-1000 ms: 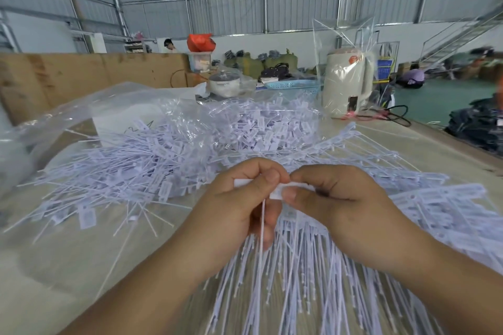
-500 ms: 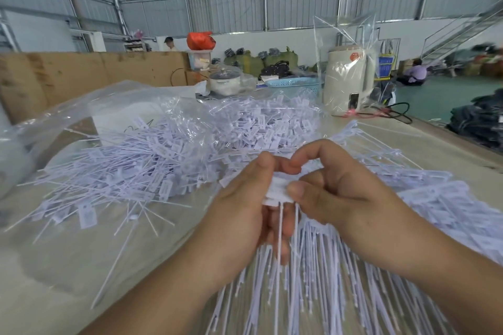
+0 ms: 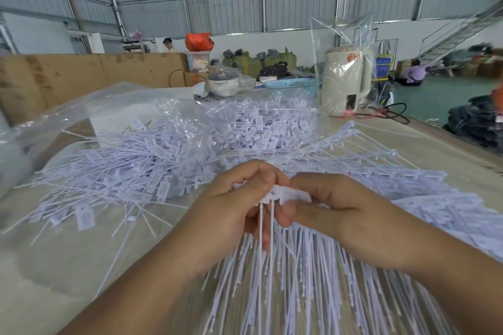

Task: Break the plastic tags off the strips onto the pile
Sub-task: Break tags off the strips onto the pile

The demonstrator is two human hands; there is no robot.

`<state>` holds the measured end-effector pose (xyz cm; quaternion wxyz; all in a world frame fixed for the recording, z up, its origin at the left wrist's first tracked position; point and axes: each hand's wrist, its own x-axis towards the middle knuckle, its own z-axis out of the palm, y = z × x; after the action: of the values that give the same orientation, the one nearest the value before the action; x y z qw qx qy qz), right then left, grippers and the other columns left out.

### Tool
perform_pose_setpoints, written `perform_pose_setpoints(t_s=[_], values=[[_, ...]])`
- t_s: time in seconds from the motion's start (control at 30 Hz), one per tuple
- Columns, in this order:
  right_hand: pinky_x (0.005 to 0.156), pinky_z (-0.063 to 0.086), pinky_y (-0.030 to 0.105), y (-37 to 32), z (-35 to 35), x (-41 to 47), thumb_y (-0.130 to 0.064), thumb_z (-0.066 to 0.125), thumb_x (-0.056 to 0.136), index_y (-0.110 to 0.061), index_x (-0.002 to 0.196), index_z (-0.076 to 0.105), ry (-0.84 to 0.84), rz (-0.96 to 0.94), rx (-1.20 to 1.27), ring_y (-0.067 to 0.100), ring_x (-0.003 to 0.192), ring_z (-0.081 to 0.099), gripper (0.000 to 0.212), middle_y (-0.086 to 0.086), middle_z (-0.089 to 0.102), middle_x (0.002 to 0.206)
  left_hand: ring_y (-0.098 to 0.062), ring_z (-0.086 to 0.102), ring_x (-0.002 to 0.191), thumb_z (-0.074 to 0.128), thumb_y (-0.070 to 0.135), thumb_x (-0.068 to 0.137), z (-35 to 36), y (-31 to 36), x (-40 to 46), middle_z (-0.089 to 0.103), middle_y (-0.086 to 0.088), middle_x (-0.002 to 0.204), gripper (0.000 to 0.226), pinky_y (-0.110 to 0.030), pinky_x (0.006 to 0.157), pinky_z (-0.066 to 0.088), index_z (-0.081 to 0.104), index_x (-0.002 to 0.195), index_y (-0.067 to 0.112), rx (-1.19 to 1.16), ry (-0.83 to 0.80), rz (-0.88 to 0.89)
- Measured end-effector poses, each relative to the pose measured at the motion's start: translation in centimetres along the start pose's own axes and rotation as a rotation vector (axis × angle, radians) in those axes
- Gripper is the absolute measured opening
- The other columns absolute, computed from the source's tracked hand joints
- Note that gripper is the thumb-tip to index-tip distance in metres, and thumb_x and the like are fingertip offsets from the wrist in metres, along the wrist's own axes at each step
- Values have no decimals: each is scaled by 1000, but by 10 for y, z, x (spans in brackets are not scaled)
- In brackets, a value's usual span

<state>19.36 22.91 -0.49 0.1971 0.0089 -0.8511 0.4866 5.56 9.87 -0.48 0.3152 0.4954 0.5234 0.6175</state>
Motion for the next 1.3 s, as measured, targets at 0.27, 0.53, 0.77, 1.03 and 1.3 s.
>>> perform_pose_setpoints(t_s=[0.27,0.53,0.77,1.03,1.3], values=[[62,50,43,-1,9,2,-32,54,91,-20,78,68,162,-69,-13,34,61,57,22,7,65,68,-16,57,48,61,40,85,9,-2,1,59,-7,57,23,-27,44,47,71,77,21,-78,123,26],[46,30,14,-5,17,13,-21,52,99,-22,63,40,580,-151,-31,1,44,34,37,-14,38,48,-21,51,38,54,31,85,24,-2,0,60,-16,59,25,-27,39,46,66,81,9,-407,282,41],[71,47,61,-2,21,1,-32,50,98,-34,113,38,83,-172,97,35,67,62,19,6,65,73,-22,55,43,57,43,82,11,1,-2,59,-9,60,28,-29,44,47,66,105,30,-95,99,24],[72,52,28,-1,23,3,-36,46,98,-32,116,30,44,-164,-142,10,80,69,25,0,69,86,-24,59,54,67,41,79,-3,0,0,68,-17,79,30,-29,52,47,65,107,31,51,-19,-48],[65,45,42,1,2,-2,-49,44,96,-28,105,48,40,-37,-300,24,71,60,23,-4,63,82,-24,57,48,60,34,91,-7,-3,3,62,-12,65,20,-29,48,48,69,96,17,-49,33,-46]])
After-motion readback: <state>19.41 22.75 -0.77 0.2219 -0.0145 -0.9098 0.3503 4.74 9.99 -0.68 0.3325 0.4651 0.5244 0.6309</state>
